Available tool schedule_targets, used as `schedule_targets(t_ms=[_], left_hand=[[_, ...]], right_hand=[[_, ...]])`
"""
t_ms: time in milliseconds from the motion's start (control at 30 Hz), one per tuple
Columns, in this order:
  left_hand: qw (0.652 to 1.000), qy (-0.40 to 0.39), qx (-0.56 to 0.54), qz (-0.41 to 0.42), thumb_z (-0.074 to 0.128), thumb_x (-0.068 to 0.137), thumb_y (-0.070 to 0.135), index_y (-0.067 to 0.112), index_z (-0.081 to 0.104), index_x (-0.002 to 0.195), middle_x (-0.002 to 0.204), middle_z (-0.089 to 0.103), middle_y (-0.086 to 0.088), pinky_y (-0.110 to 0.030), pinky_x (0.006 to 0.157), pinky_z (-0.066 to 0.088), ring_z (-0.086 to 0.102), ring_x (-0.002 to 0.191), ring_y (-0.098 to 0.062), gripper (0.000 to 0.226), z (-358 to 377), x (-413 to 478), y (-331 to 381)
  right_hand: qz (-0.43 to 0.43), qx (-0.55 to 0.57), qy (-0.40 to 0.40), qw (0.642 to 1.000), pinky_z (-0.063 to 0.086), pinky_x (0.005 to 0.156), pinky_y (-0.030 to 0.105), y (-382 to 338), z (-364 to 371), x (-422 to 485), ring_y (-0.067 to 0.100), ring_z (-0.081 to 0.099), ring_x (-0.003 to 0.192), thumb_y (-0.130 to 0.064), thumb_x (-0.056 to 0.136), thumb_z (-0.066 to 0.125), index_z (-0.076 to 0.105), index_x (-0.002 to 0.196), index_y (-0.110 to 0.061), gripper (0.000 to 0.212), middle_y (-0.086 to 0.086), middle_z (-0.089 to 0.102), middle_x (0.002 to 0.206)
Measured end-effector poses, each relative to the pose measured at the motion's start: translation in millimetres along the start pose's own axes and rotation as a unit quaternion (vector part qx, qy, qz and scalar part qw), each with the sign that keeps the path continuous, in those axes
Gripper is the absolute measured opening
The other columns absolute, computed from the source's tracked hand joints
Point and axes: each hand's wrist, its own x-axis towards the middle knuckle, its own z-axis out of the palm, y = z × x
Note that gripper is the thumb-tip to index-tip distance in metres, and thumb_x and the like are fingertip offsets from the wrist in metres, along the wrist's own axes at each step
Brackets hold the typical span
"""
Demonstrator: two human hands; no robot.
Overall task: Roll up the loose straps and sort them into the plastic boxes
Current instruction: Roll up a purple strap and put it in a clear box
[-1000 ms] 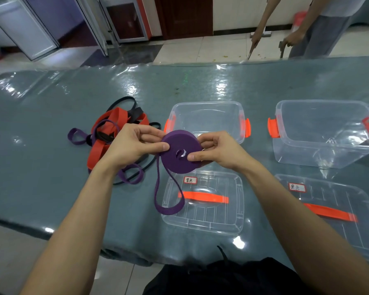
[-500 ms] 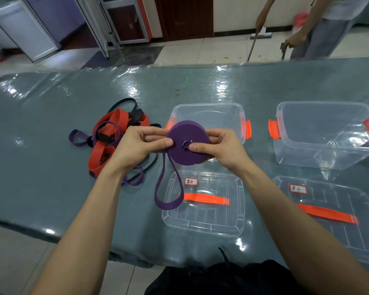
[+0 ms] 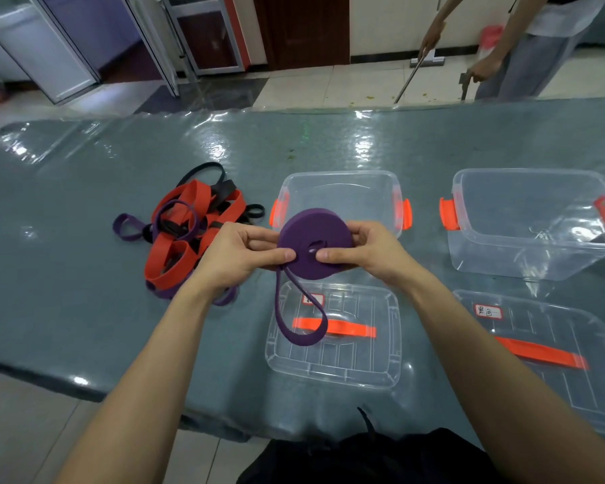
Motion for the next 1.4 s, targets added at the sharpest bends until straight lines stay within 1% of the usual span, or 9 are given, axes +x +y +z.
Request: schedule_targets(t_ms=[167,300,433,667,867,967,1133,1267,1400], left_hand=[[0.991,-0.051,0.123,-0.001,0.096,0.076,0.028,0.021,0.088,0.106,0.095,0.086,-0.007,-0.027,0.089,0.065,0.084,0.096,-0.022,0.031,-10.8,5.7,20.0],[0.963,-0.120,0.239,-0.020,0.098,0.079,0.031,0.025,0.088,0.103,0.091,0.086,0.000,-0.027,0.090,0.065,0.084,0.092,-0.016,0.027,-18.6,17.9,38.9],[0.933,-0.156,0.325,-0.016,0.098,0.078,0.033,0.025,0.087,0.101,0.089,0.085,0.004,-0.034,0.092,0.064,0.083,0.090,-0.014,0.026,-17.2,33.5,54.2],[0.991,-0.063,0.118,0.028,0.094,0.079,0.034,0.021,0.085,0.113,0.104,0.085,-0.007,-0.030,0.093,0.064,0.083,0.102,-0.023,0.038,-15.3,38.5,38.7],[0.993,-0.054,0.106,0.019,0.092,0.082,0.016,0.009,0.080,0.125,0.109,0.085,-0.006,-0.028,0.098,0.062,0.080,0.109,-0.020,0.045,-14.6,34.1,16.9],[0.997,-0.034,0.060,0.024,0.092,0.079,0.021,0.008,0.080,0.125,0.111,0.084,-0.008,-0.025,0.097,0.061,0.080,0.110,-0.022,0.049,-8.4,29.7,11.1],[0.993,0.044,-0.106,0.024,0.084,0.081,0.017,0.002,0.077,0.124,0.115,0.082,-0.019,-0.033,0.093,0.065,0.080,0.101,-0.025,0.046,13.6,26.4,0.4],[0.985,0.070,-0.156,0.015,0.086,0.080,0.025,0.004,0.079,0.120,0.117,0.080,-0.024,-0.042,0.096,0.066,0.078,0.104,-0.032,0.046,29.5,26.8,-2.9],[0.983,0.105,-0.147,0.022,0.091,0.078,0.027,0.005,0.083,0.113,0.108,0.082,-0.022,-0.036,0.083,0.067,0.082,0.096,-0.032,0.042,33.3,27.5,1.3]], right_hand=[[0.021,-0.092,-0.054,0.994,0.064,0.092,0.041,-18.4,-11.4,3.6,0.030,0.079,0.105,-0.028,0.068,0.101,0.076,0.120,-0.017,0.058,0.008,0.082,0.110],[0.028,-0.191,-0.076,0.978,0.067,0.083,0.046,-38.8,-10.3,13.3,0.028,0.081,0.090,-0.028,0.071,0.100,0.077,0.112,-0.023,0.048,0.005,0.083,0.099],[0.022,-0.263,-0.104,0.959,0.068,0.082,0.047,-45.6,-3.7,18.2,0.027,0.081,0.090,-0.026,0.075,0.099,0.080,0.106,-0.019,0.037,0.004,0.083,0.094],[-0.023,-0.153,0.007,0.988,0.068,0.083,0.044,-37.0,-16.1,8.9,0.026,0.082,0.090,-0.022,0.079,0.096,0.083,0.109,-0.016,0.034,0.006,0.084,0.095],[-0.047,-0.071,0.072,0.994,0.067,0.076,0.039,-26.2,-21.9,-0.3,0.027,0.082,0.092,-0.021,0.078,0.096,0.083,0.110,-0.021,0.035,0.006,0.084,0.101],[-0.060,-0.029,0.084,0.994,0.066,0.073,0.034,-23.1,-18.9,-2.1,0.029,0.082,0.093,-0.021,0.078,0.096,0.083,0.110,-0.018,0.035,0.009,0.084,0.103],[-0.075,0.061,0.111,0.989,0.066,0.069,0.034,-17.8,-7.4,-2.4,0.030,0.082,0.093,-0.022,0.077,0.095,0.083,0.111,-0.016,0.036,0.012,0.083,0.105],[-0.079,0.106,0.133,0.982,0.065,0.066,0.033,-10.9,0.1,-2.1,0.027,0.082,0.090,-0.016,0.083,0.091,0.085,0.107,-0.020,0.025,0.012,0.083,0.104],[-0.069,0.129,0.145,0.979,0.065,0.067,0.033,-4.1,5.7,-4.1,0.029,0.082,0.092,-0.025,0.079,0.094,0.084,0.109,-0.020,0.032,0.012,0.083,0.107]])
